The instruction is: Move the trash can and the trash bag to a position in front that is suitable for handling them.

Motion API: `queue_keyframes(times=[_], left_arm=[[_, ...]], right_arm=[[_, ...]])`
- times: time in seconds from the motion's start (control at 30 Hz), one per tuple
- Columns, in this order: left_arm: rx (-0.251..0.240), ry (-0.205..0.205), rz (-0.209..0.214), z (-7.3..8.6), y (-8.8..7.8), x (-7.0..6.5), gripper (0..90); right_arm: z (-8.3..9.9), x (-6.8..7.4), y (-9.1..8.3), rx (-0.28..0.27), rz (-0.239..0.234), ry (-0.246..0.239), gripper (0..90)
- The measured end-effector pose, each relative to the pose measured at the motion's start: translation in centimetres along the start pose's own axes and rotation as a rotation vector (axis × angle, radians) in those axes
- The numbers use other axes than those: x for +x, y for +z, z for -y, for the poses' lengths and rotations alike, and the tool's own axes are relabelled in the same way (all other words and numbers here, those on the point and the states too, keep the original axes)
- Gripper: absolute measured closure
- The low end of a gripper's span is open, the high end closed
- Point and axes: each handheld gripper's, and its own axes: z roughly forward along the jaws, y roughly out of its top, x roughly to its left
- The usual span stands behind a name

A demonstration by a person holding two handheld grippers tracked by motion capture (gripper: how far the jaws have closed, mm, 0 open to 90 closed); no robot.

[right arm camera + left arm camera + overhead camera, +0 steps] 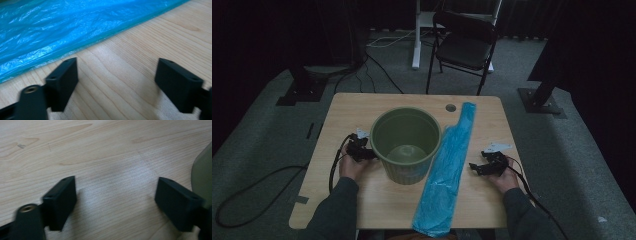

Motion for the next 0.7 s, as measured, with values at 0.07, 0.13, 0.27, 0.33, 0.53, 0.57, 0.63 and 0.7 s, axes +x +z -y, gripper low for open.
queue_keyframes(times=[0.07,0.13,0.27,0.33,0.53,0.57,0.63,0.7], left_arm=[[-0.002,0.001,0.004,0.1,-0.3,0.2,32.0],[0.005,0.000,0.003,0.1,-0.5,0.4,34.3],[0.020,-0.007,-0.006,0.0,-0.7,0.4,43.0],[0.006,-0.003,-0.001,0.2,-0.7,0.5,43.1],[0.038,-0.005,0.010,0.0,-1.1,0.5,53.6],[0.052,-0.010,0.066,0.0,-1.4,0.5,53.6],[0.061,-0.013,0.098,0.0,-1.6,0.5,56.2],[0.049,-0.023,0.138,-0.1,-2.1,0.5,58.1]], right_arm=[[-0.2,0.0,-0.3,0.013,0.013,0.011,33.6],[-0.3,0.0,-0.4,0.021,0.020,0.020,37.1],[-0.6,0.4,-0.8,0.053,0.034,0.026,53.3],[-0.9,0.8,-0.8,0.061,0.037,0.013,56.8],[-1.9,1.5,-1.4,0.047,0.021,-0.003,59.6],[-2.2,1.7,-1.6,0.042,0.010,-0.001,60.0],[-3.2,3.0,-2.4,0.020,-0.024,-0.046,60.8],[-4.2,4.0,-2.7,0.016,-0.030,-0.085,60.7]])
